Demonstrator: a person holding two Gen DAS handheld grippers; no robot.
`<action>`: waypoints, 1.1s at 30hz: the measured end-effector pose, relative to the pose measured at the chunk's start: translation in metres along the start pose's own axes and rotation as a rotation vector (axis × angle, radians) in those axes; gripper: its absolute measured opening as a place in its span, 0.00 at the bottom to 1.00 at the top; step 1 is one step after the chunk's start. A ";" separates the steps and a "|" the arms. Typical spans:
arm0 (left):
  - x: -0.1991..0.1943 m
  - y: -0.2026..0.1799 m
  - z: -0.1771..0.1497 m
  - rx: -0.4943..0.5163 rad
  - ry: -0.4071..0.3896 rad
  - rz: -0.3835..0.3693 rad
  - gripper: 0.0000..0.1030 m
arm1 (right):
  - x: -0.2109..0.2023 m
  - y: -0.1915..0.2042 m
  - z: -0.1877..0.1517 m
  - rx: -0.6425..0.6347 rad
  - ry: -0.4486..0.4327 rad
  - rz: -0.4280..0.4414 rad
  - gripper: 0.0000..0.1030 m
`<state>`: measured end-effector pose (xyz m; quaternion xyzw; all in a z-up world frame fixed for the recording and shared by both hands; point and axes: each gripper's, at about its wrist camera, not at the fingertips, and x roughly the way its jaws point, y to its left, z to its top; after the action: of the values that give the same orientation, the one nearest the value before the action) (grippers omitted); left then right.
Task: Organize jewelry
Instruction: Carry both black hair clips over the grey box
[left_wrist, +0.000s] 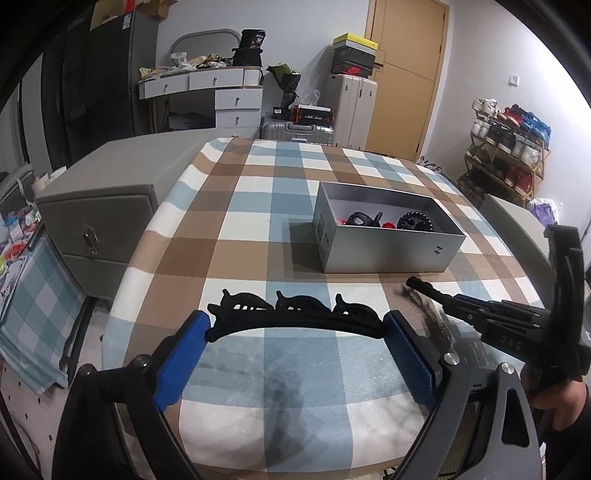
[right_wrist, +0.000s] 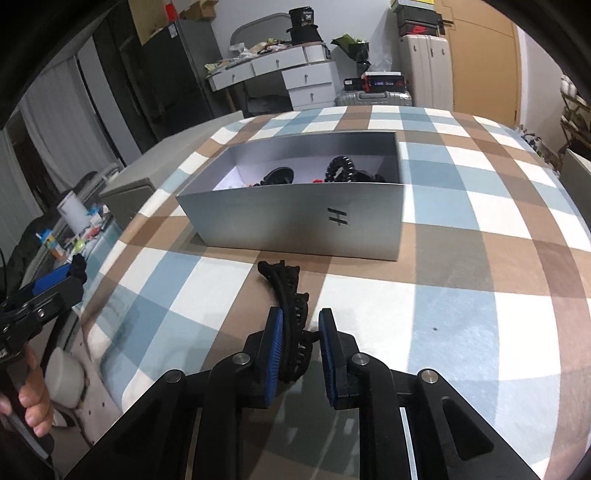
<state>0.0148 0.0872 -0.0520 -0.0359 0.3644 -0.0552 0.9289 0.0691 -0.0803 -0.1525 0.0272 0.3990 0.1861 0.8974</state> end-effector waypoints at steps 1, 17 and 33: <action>0.000 -0.002 0.001 0.004 0.000 0.000 0.89 | -0.003 -0.002 0.000 0.004 -0.005 0.004 0.18; 0.009 -0.040 0.030 0.104 -0.017 -0.007 0.89 | -0.047 -0.029 0.017 0.026 -0.127 0.064 0.18; 0.051 -0.050 0.084 0.113 -0.044 -0.069 0.89 | -0.049 -0.032 0.093 -0.040 -0.173 0.170 0.18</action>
<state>0.1053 0.0330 -0.0190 0.0029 0.3385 -0.1069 0.9349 0.1161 -0.1183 -0.0611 0.0589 0.3125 0.2662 0.9100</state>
